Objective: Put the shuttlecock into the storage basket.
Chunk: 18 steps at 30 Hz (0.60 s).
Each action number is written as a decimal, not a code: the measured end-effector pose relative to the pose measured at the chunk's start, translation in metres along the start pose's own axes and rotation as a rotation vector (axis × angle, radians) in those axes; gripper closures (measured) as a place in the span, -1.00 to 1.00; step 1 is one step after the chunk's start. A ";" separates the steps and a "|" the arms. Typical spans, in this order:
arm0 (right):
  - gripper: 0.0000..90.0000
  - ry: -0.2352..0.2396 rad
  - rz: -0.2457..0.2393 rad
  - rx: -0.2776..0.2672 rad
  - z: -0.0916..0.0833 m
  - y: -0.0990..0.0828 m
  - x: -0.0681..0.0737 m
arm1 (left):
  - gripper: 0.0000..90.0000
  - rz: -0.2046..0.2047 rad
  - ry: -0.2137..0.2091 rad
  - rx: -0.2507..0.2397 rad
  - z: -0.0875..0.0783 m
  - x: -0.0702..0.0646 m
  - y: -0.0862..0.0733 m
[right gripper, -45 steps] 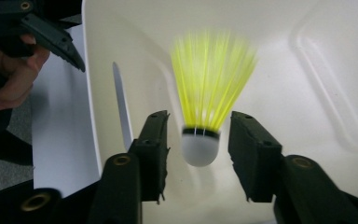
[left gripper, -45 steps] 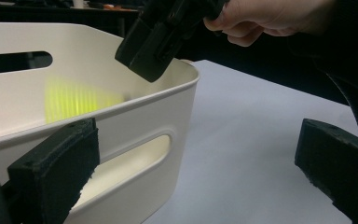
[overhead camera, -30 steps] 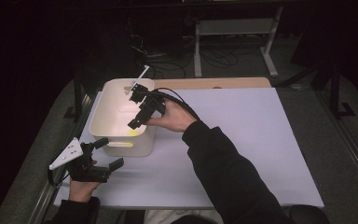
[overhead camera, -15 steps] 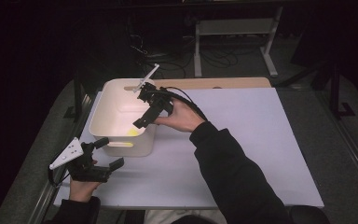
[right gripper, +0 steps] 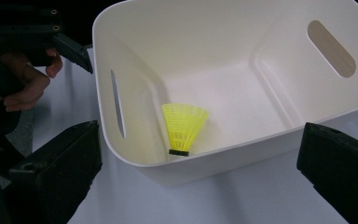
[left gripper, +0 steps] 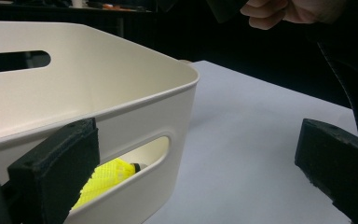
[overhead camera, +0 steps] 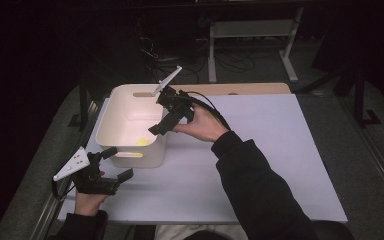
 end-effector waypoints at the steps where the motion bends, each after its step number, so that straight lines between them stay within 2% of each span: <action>1: -1.00 0.000 0.000 0.002 -0.001 -0.001 0.000 | -1.00 0.000 0.000 -0.001 0.000 0.000 0.000; 8: -1.00 -0.014 -0.002 -0.014 -0.011 -0.007 0.000 | -1.00 0.000 0.003 0.000 0.000 0.000 0.000; 18: -1.00 -0.032 0.020 -0.024 -0.021 -0.020 -0.006 | -1.00 -0.001 0.004 0.000 0.000 0.000 0.000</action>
Point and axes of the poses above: each handheld gripper's, and its own axes: z roughly forward along the jaws, y roughly out of its top, x roughly to its left, the point moved 4 cm from there along z, roughly forward along the jaws, and after that the axes turned 1 degree about y, right-handed, at the moved point
